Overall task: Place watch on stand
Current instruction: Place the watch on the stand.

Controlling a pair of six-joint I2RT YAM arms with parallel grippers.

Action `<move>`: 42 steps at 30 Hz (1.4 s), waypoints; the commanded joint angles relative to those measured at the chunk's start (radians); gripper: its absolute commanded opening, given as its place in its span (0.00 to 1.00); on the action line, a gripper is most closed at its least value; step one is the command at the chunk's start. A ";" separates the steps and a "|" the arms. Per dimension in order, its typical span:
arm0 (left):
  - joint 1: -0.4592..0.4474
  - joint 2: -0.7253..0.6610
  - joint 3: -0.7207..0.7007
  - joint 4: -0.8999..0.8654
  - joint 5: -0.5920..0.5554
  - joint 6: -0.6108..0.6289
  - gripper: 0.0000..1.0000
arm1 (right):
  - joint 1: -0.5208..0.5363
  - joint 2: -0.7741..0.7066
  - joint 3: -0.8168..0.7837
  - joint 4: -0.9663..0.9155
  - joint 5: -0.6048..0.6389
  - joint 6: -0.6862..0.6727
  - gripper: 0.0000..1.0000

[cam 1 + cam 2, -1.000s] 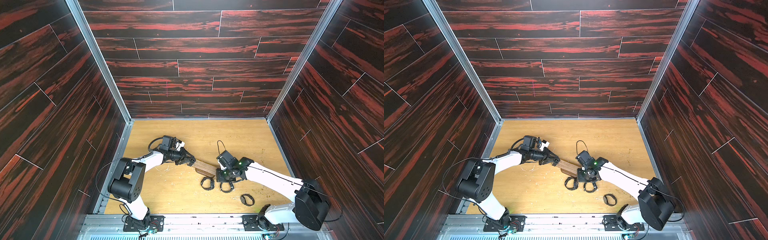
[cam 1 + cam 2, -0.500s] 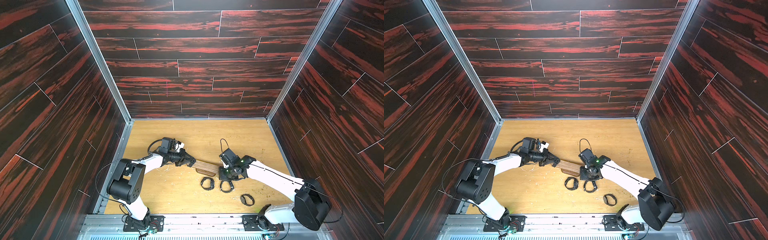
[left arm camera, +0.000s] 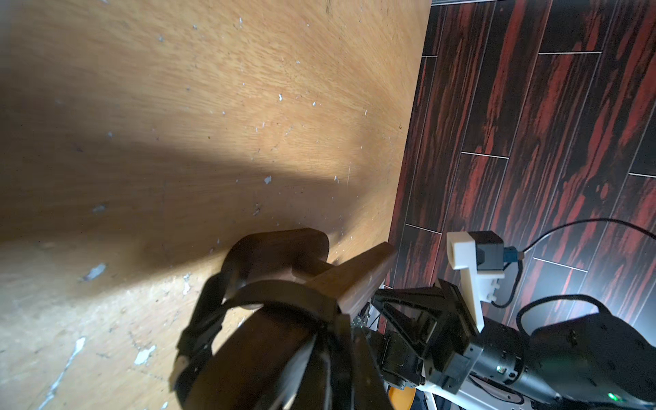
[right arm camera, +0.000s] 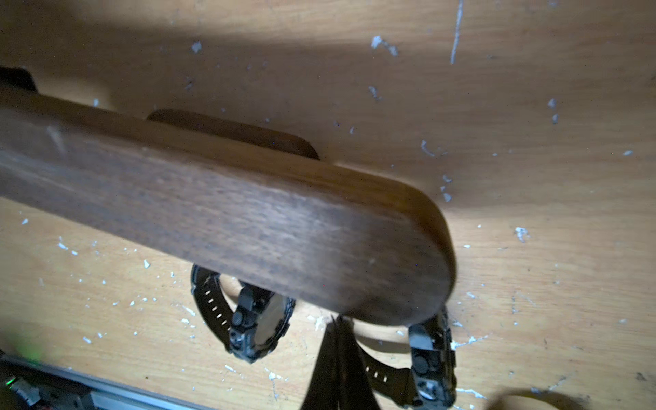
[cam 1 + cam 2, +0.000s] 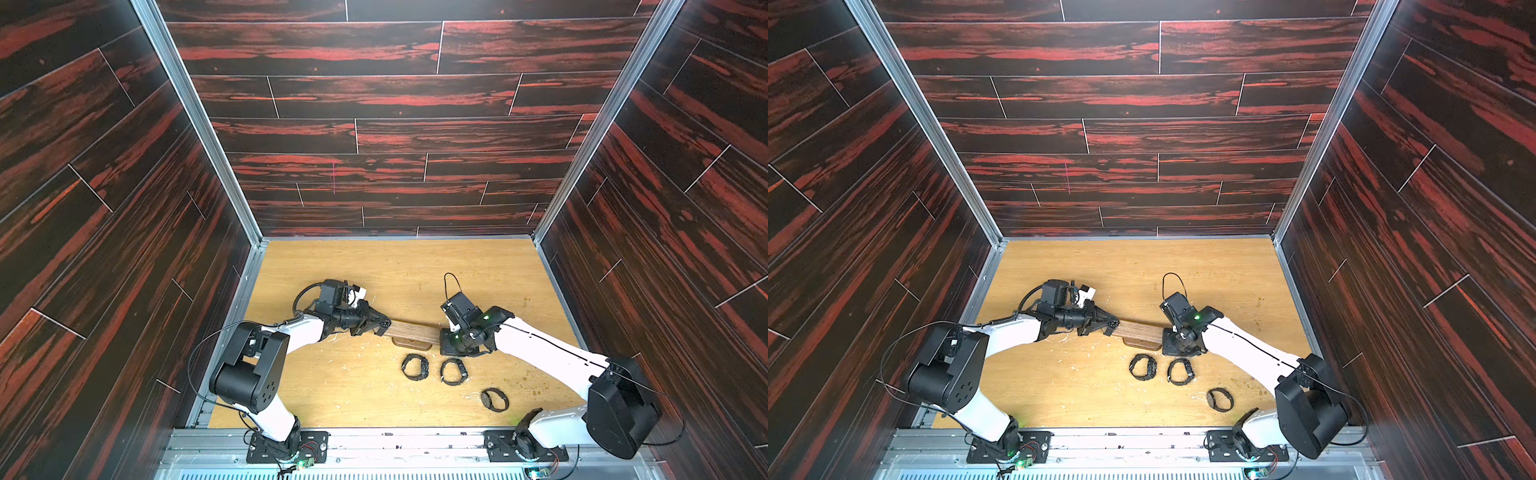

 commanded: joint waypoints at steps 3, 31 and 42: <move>-0.024 -0.012 -0.041 0.017 -0.048 -0.031 0.10 | -0.014 0.033 0.051 -0.021 0.013 -0.030 0.02; -0.055 -0.061 -0.035 -0.067 -0.091 0.002 0.41 | -0.115 -0.070 0.023 -0.097 0.030 -0.048 0.02; -0.065 -0.068 -0.028 -0.102 -0.100 0.018 0.47 | -0.150 -0.080 -0.016 -0.087 -0.002 -0.047 0.02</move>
